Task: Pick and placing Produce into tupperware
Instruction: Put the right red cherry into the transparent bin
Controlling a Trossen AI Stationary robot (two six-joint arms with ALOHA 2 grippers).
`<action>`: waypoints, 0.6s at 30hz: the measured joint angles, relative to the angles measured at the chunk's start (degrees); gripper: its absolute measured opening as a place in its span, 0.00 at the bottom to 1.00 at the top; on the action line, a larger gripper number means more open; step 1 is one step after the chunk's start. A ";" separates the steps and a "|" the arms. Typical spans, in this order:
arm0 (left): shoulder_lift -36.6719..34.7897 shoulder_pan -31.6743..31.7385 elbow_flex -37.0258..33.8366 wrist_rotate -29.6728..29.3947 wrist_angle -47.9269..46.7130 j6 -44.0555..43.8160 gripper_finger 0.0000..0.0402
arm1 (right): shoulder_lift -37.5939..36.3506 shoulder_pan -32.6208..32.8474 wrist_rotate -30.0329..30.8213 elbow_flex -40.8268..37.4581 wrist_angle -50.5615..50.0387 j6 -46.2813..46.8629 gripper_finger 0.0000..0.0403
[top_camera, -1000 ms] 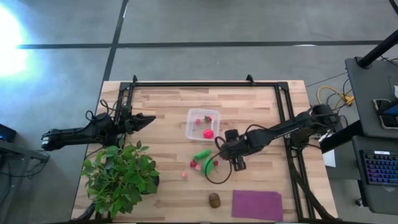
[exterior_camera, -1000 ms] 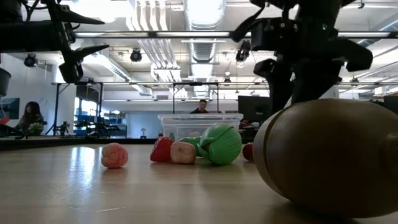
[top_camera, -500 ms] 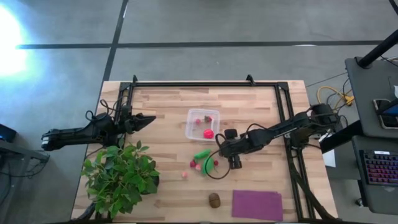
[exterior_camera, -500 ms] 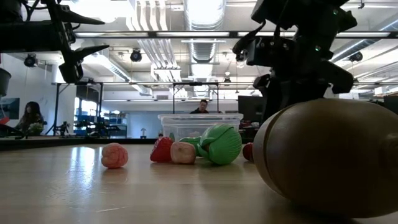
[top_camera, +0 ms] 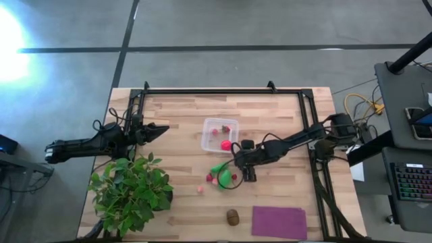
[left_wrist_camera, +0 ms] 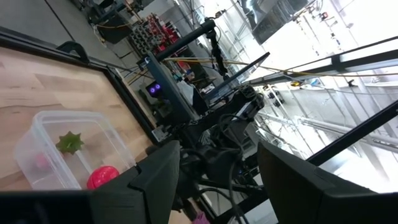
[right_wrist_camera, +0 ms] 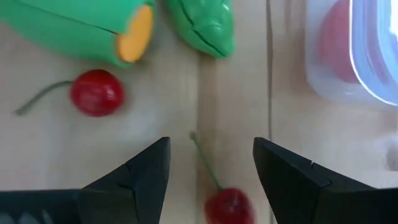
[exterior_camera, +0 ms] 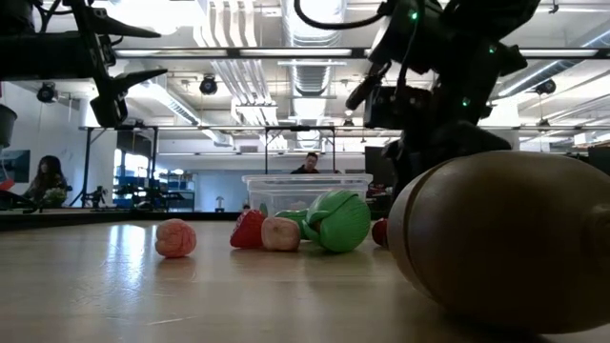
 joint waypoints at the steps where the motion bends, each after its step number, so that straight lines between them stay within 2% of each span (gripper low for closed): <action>1: -0.02 -0.01 0.00 0.01 0.07 0.00 0.50 | -0.04 0.04 -0.06 0.05 -0.25 0.07 0.55; 8: 0.06 0.00 0.00 0.02 0.04 0.00 0.50 | -1.87 -0.06 -0.05 0.08 -4.09 4.19 0.55; 18: 0.03 0.00 0.00 -0.01 0.05 0.00 0.50 | -11.68 0.01 1.38 0.49 -12.33 13.75 0.55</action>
